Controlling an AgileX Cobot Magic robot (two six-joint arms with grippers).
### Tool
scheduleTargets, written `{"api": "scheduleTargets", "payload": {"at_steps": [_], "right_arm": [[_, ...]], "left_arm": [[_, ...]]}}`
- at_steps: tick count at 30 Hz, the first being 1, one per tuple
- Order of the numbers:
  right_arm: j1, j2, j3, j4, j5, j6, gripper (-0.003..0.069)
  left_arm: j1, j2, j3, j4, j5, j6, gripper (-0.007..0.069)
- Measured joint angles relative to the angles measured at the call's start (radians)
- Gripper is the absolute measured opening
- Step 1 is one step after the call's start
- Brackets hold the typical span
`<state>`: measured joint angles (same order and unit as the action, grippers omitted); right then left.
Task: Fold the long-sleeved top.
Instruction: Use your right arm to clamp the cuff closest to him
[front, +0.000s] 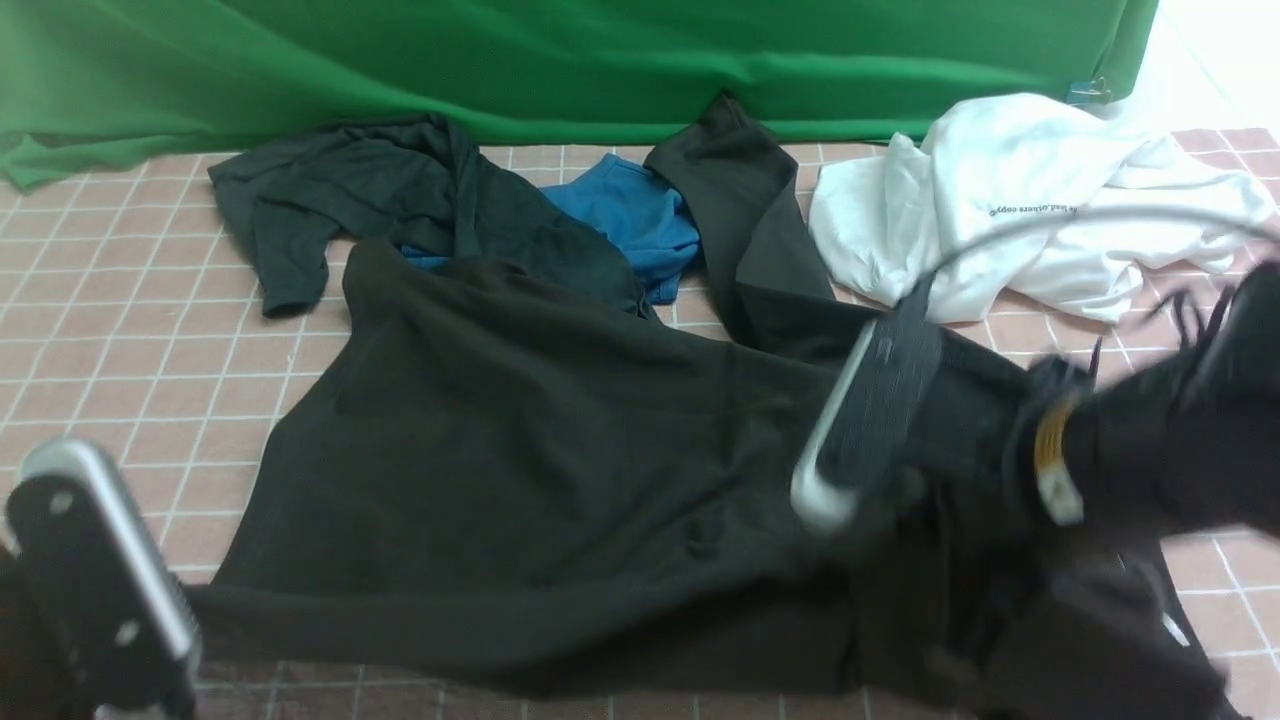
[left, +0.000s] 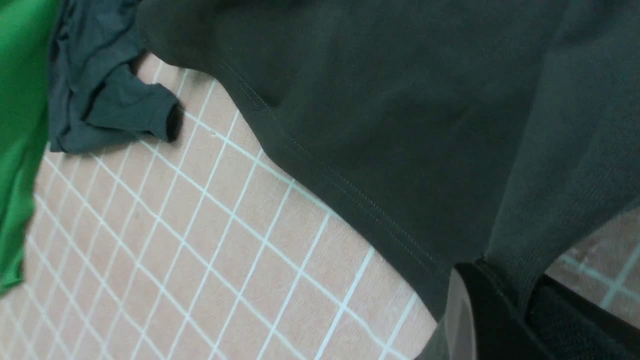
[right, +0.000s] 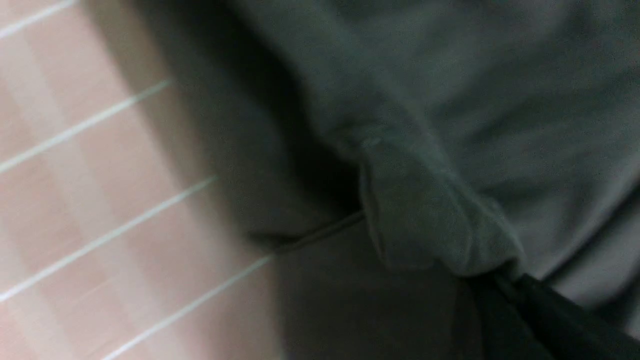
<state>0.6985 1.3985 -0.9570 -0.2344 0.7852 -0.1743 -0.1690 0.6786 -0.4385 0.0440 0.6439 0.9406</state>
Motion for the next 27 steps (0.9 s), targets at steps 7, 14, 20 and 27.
{"api": "scheduleTargets", "payload": {"at_steps": [7, 14, 20, 27], "right_arm": [[-0.180, 0.166, -0.124, -0.001, -0.188, -0.092, 0.0046], [-0.286, 0.344, -0.213, -0.003, -0.309, -0.105, 0.0069], [-0.317, 0.375, -0.258, -0.006, -0.222, 0.027, 0.0463], [-0.318, 0.121, -0.162, 0.117, 0.031, 0.169, 0.0507]], "left_arm": [[0.000, 0.197, -0.092, -0.003, -0.114, -0.083, 0.0036], [0.000, 0.342, -0.122, -0.027, -0.154, -0.116, 0.0036], [0.000, 0.351, -0.122, -0.044, -0.157, -0.124, 0.0036], [0.000, 0.351, -0.122, -0.059, -0.162, -0.125, 0.0036]]}}
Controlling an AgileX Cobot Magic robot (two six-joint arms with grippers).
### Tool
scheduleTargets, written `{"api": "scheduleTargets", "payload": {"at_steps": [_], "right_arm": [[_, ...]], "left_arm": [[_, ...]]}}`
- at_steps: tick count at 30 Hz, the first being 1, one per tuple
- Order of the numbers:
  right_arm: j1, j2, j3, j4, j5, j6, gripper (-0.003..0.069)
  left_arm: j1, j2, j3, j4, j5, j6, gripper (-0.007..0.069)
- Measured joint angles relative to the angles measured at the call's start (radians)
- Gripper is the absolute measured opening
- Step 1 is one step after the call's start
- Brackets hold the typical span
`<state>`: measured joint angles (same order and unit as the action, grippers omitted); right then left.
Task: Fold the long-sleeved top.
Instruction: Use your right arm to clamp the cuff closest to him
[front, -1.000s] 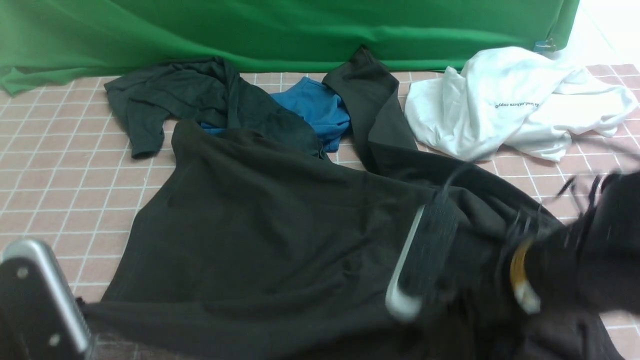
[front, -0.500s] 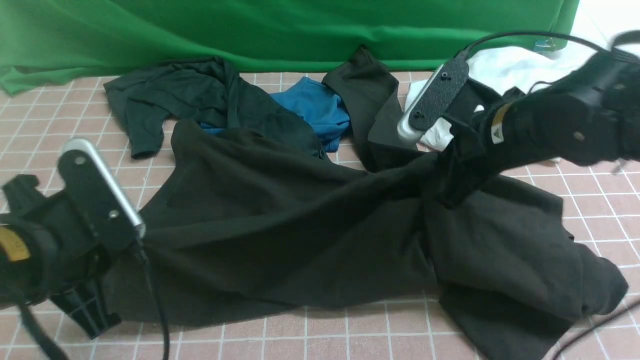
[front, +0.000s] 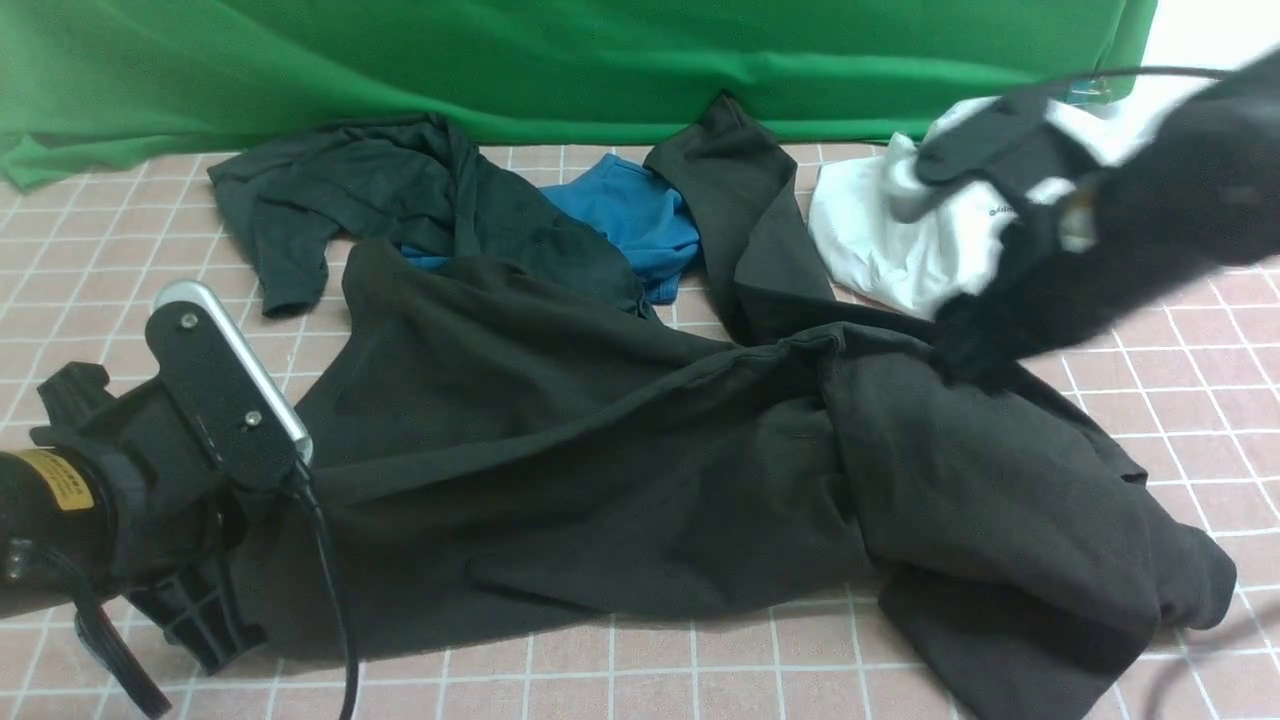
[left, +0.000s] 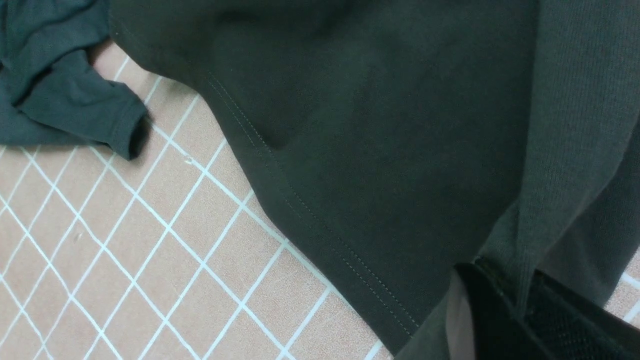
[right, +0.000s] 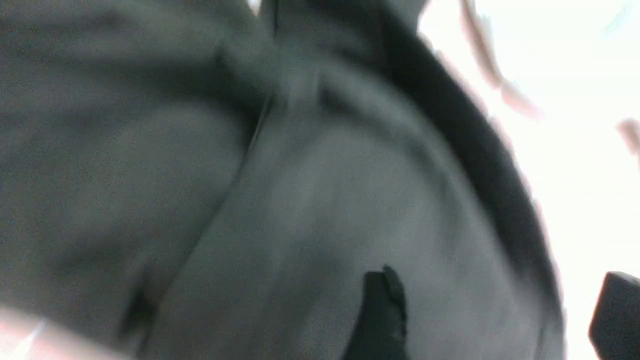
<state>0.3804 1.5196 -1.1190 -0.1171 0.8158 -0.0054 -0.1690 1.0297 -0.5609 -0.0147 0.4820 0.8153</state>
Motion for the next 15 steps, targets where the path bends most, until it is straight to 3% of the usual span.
{"api": "scheduleTargets", "payload": {"at_steps": [3, 5, 6, 8, 15], "right_arm": [[-0.001, -0.149, 0.173, 0.127, 0.057, 0.044, 0.0456], [0.000, -0.195, 0.247, 0.196, 0.056, 0.039, 0.0458], [0.013, -0.236, 0.328, 0.281, 0.028, -0.002, 0.0474], [0.061, -0.252, 0.427, 0.339, -0.039, -0.070, 0.0504], [0.200, -0.121, 0.518, 0.290, -0.246, -0.117, 0.0528]], "left_arm": [[0.000, 0.000, 0.000, -0.007, -0.006, 0.000, 0.0036], [0.000, 0.000, 0.000, -0.009, -0.007, 0.000, 0.0036], [0.000, 0.000, 0.000, -0.009, -0.008, 0.000, 0.0036], [0.000, 0.000, 0.000, -0.009, -0.011, 0.000, 0.0036], [0.000, 0.000, 0.000, -0.009, -0.018, 0.000, 0.0036]]}}
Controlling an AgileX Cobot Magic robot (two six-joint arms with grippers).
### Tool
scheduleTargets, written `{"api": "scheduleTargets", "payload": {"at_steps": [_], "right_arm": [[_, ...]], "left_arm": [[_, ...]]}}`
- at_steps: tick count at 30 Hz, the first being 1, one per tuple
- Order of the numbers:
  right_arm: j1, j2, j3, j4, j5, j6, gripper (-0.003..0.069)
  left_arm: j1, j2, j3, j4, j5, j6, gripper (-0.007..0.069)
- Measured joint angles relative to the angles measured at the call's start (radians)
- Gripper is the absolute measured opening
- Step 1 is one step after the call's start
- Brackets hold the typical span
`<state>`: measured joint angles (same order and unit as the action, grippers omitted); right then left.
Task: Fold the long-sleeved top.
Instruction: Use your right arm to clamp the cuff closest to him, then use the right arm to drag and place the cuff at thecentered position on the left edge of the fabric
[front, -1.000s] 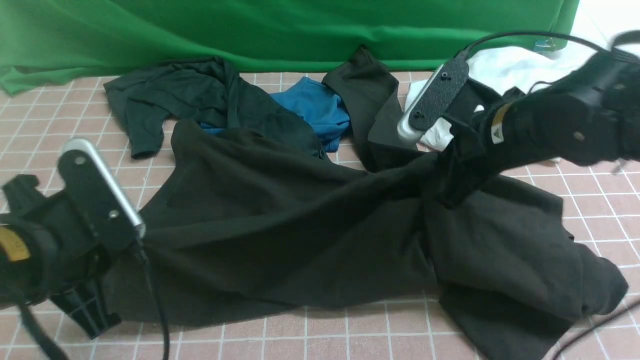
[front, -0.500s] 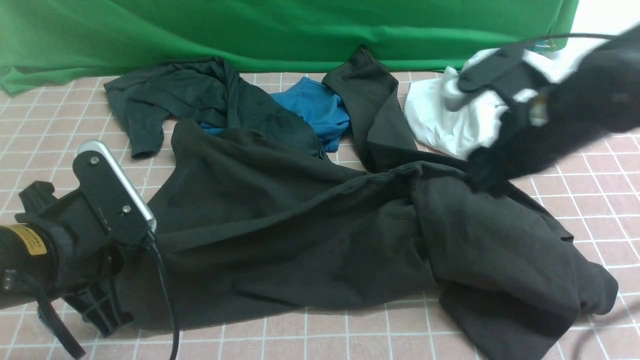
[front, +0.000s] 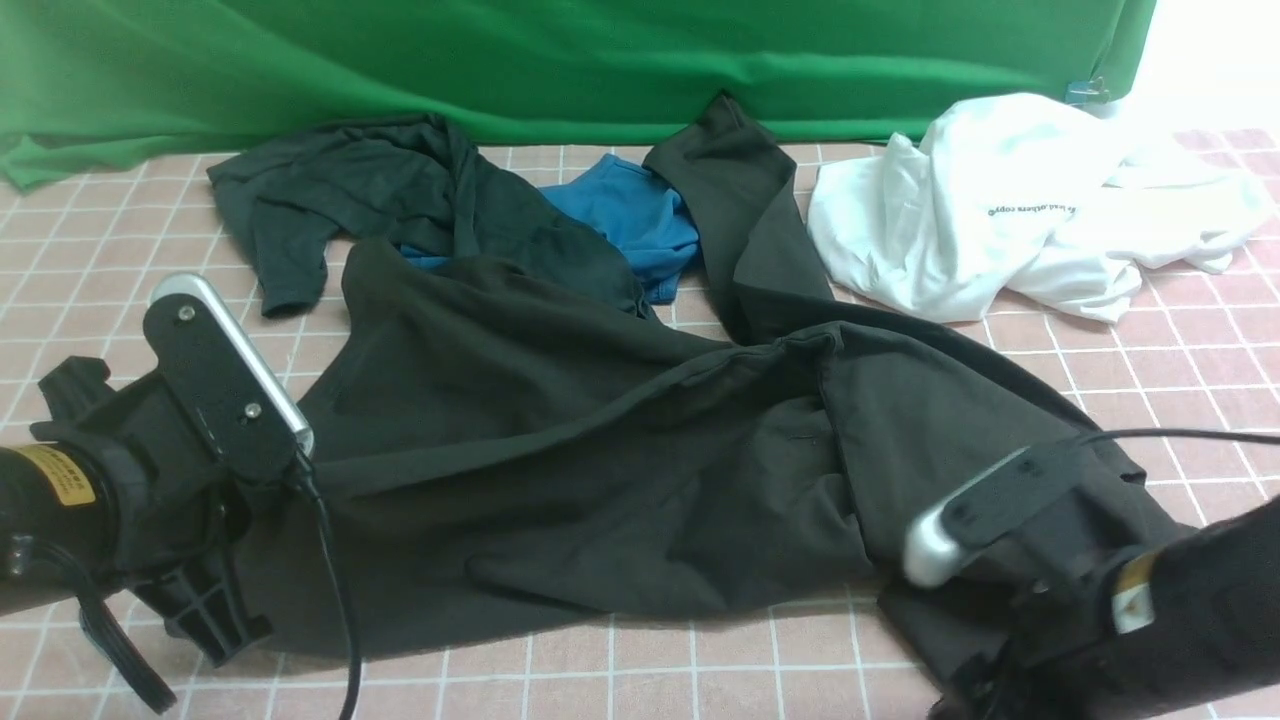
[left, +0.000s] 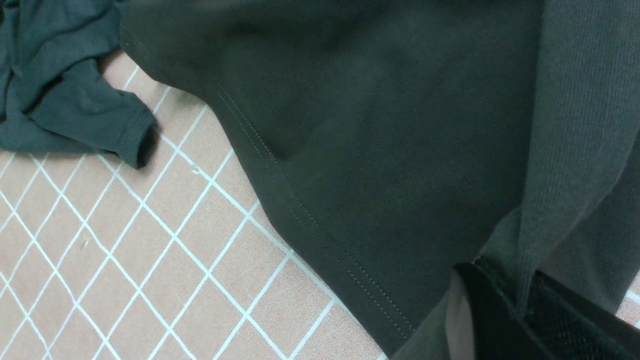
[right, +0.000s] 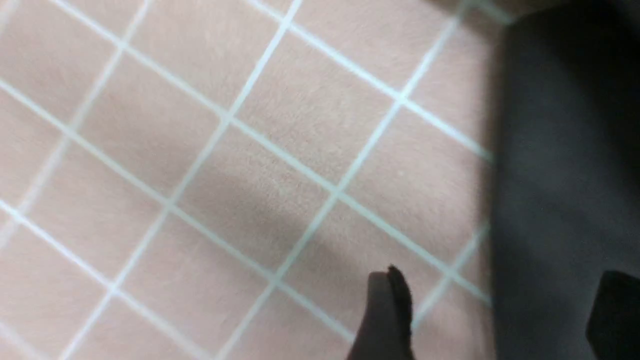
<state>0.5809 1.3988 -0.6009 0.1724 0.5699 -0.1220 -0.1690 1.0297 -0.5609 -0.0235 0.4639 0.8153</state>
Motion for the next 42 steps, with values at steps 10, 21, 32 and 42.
{"api": "scheduleTargets", "payload": {"at_steps": [10, 21, 32, 42], "right_arm": [[0.024, 0.140, -0.004, -0.295, -0.136, 0.228, 0.0482], [0.026, 0.146, -0.015, -0.376, -0.089, 0.240, 0.0091], [0.427, -0.278, -0.190, -0.116, 0.554, 0.264, 0.0089], [0.884, -0.495, -0.250, 0.193, 0.644, 0.405, 0.0089]], "left_arm": [[0.000, 0.000, 0.000, -0.001, 0.002, 0.000, 0.0036], [0.000, 0.000, 0.000, -0.008, 0.003, 0.000, 0.0036], [0.000, -0.147, 0.000, 0.045, 0.073, -0.002, 0.0036], [0.000, -0.189, 0.000, 0.053, 0.097, -0.002, 0.0036]]}}
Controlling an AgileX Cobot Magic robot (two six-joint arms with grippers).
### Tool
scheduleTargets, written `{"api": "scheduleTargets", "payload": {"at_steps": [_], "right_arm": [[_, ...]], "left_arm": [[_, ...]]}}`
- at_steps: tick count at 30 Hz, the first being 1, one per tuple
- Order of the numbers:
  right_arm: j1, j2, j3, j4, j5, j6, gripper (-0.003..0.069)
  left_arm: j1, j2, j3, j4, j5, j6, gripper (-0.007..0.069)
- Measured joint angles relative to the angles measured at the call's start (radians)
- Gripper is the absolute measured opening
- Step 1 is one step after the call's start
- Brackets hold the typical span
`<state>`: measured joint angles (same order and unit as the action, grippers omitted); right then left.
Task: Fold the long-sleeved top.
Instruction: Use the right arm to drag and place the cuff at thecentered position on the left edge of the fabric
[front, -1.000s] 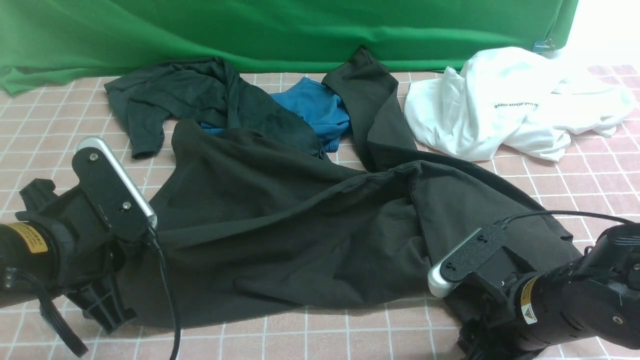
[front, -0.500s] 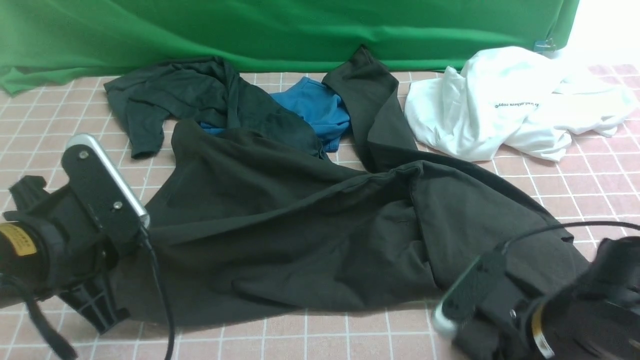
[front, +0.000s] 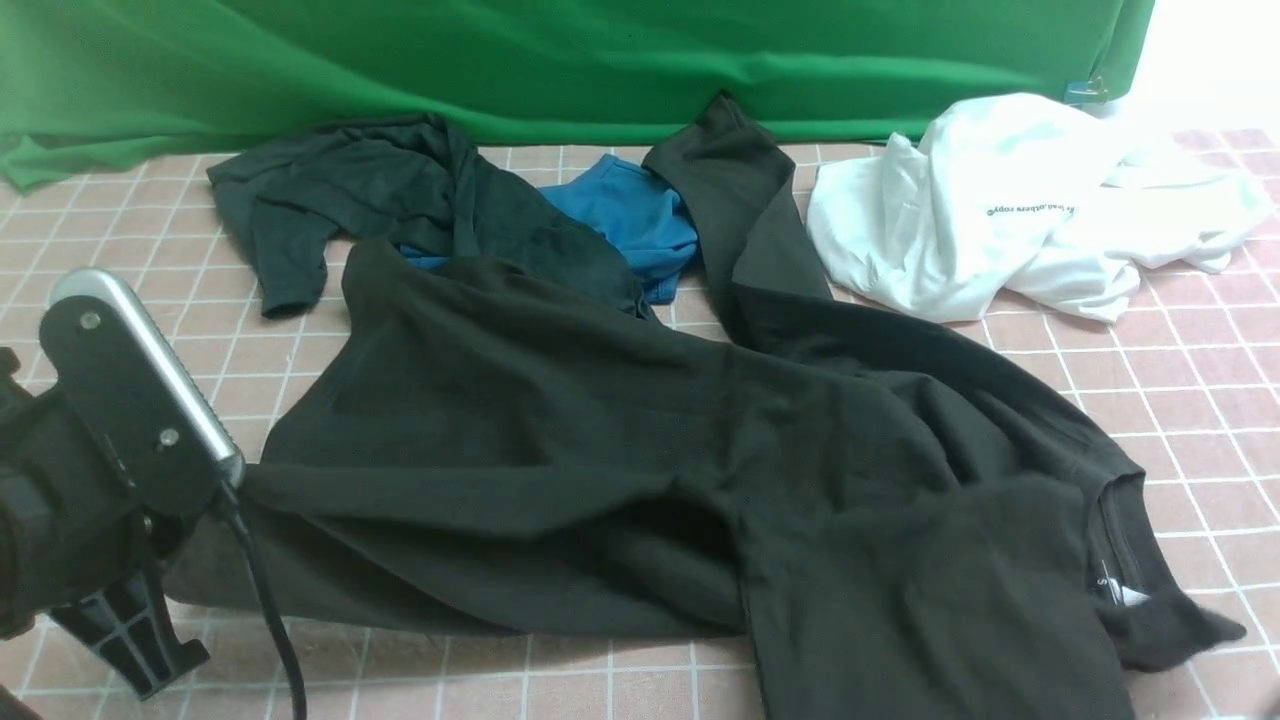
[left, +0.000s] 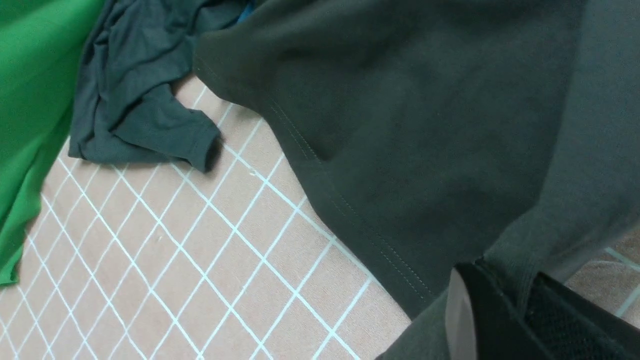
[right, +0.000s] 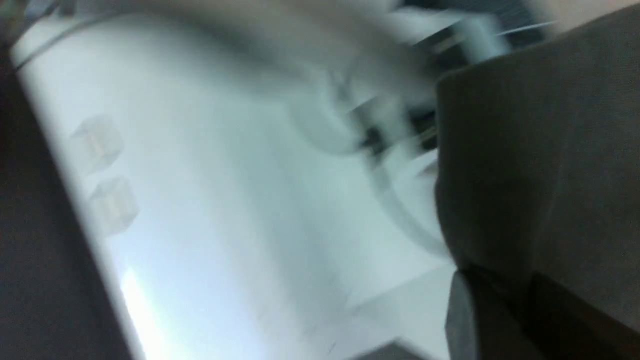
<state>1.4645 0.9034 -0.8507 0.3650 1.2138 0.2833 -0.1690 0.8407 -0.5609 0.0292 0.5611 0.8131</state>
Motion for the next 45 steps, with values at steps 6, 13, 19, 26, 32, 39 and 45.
{"api": "scheduleTargets", "payload": {"at_steps": [6, 13, 19, 26, 32, 39, 45], "right_arm": [[0.299, -0.040, -0.062, 0.027, -0.071, 0.084, 0.0089], [0.517, -0.065, -0.130, 0.004, -0.219, 0.094, 0.0089], [0.532, -0.074, -0.131, -0.193, -0.157, 0.245, 0.0089], [0.532, -0.133, -0.131, -0.682, -0.005, 0.477, 0.0089], [0.532, -0.164, -0.185, -0.999, 0.016, 0.448, 0.0089], [0.532, -0.164, -0.271, -1.136, 0.015, 0.407, 0.0089], [0.502, -0.148, -0.278, -1.179, 0.015, 0.504, 0.0089]], "left_arm": [[0.000, 0.000, 0.000, 0.000, -0.004, 0.000, 0.0036], [0.000, 0.000, 0.000, 0.019, 0.028, 0.000, 0.0036], [0.000, 0.000, 0.000, 0.050, 0.100, 0.000, 0.0036], [0.000, 0.000, 0.000, 0.084, 0.266, 0.000, 0.0036], [0.000, 0.000, 0.000, 0.100, 0.385, -0.004, 0.0036], [0.000, 0.000, 0.000, 0.105, 0.466, -0.003, 0.0036], [0.000, 0.000, 0.000, 0.102, 0.473, -0.003, 0.0036]]}}
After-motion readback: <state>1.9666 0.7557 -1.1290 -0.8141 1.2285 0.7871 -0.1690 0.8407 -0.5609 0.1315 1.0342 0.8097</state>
